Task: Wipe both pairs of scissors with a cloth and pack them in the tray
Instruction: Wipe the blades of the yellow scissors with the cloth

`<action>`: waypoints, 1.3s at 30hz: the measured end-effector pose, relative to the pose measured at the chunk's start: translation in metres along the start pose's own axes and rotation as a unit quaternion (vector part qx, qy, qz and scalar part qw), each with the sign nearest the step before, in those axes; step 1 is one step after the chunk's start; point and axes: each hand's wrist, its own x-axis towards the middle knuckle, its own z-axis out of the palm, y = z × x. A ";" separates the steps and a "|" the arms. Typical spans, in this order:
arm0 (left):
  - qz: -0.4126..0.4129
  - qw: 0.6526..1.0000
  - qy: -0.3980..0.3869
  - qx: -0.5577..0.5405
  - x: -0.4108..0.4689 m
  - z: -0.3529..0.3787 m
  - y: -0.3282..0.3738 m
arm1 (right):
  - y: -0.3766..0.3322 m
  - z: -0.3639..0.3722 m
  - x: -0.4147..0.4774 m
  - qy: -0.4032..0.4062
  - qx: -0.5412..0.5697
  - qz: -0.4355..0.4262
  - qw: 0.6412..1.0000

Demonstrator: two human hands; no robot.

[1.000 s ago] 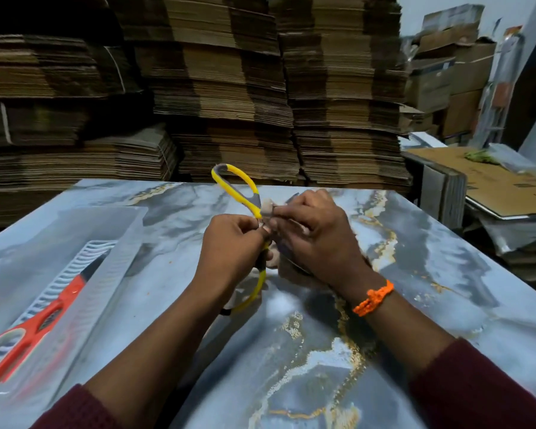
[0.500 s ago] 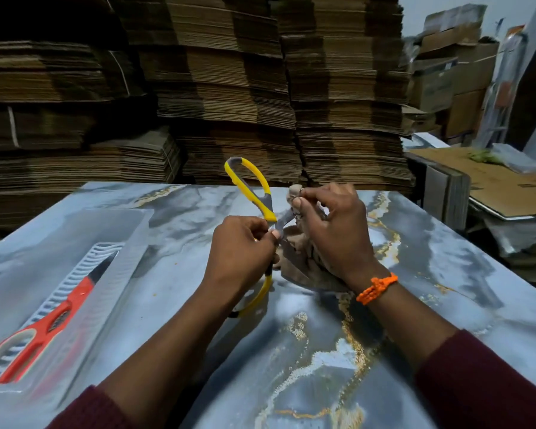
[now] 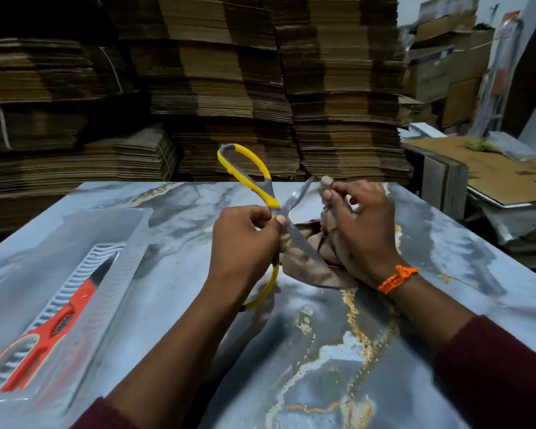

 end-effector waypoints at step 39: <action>-0.054 0.995 -0.061 -0.053 -0.005 -0.007 0.005 | 0.002 -0.019 0.009 0.028 0.108 0.123 0.986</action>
